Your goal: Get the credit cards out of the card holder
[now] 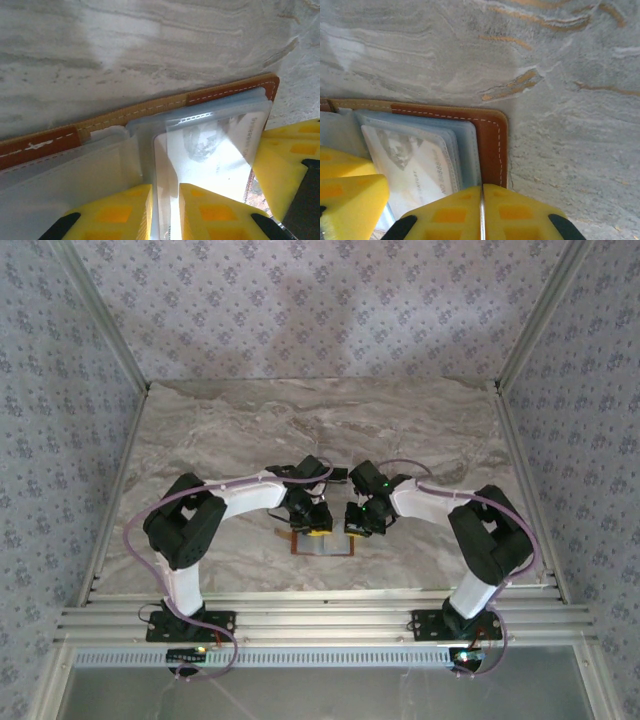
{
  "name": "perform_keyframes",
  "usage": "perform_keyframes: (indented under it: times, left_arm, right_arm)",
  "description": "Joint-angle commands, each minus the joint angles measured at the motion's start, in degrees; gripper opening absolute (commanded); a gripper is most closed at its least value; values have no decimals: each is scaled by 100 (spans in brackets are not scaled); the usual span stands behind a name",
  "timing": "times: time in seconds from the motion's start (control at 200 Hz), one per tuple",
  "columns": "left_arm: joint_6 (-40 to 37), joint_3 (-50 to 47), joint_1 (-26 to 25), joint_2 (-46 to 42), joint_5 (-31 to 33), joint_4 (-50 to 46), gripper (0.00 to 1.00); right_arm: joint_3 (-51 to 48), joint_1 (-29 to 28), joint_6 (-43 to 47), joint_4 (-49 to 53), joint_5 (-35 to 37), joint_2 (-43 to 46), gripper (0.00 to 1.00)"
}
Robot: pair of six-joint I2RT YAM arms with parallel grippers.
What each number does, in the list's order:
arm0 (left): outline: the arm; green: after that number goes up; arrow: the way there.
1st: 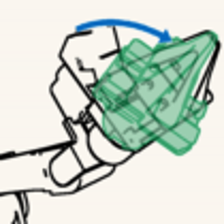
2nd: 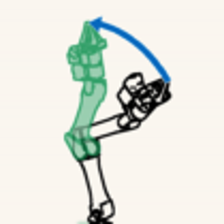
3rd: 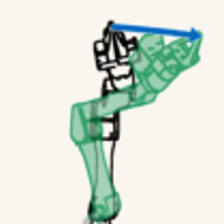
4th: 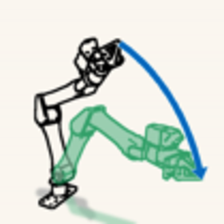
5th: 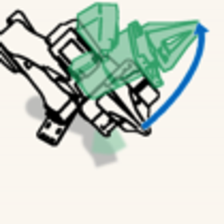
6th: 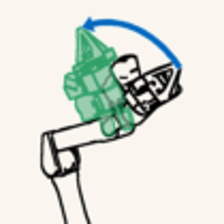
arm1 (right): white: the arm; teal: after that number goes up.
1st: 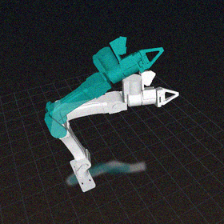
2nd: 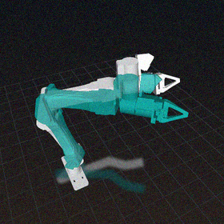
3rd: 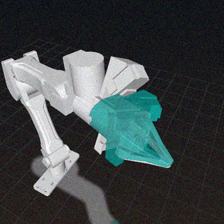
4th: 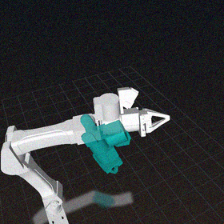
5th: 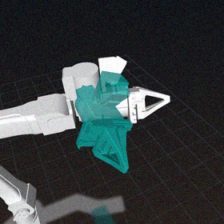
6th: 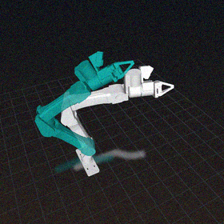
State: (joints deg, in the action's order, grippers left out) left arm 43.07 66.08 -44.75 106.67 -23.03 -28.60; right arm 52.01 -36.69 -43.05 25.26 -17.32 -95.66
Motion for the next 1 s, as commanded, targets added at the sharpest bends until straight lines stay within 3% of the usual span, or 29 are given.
perform_keyframes:
  times: [0.0, 0.095, 0.155, 0.26, 0.545, 0.635, 0.994]
  left_arm:
    - [-75, 67, -25, -129, 235, -302, 23]
    - [-69, 71, -25, -279, 263, -327, 23]
    - [-53, 76, -25, -371, 271, -328, 23]
    - [-53, 89, -32, -469, 320, -382, 22]
    - [-13, 44, -24, -368, 216, -287, 17]
    - [-8, 39, -27, -349, 180, -252, 17]
    - [6, 16, -25, -269, 125, -216, 17]
  right_arm:
    - [6, -3, 77, 278, 183, -66, 8]
    - [29, 2, 81, 382, 285, 8, 11]
    - [45, -11, 75, 466, 348, 112, 20]
    - [90, -13, 35, 562, 411, 324, 25]
    - [206, -92, 5, 604, 421, 549, 31]
    - [234, -171, -7, 373, 172, 450, 32]
    - [433, -304, 59, 623, 504, -115, 32]
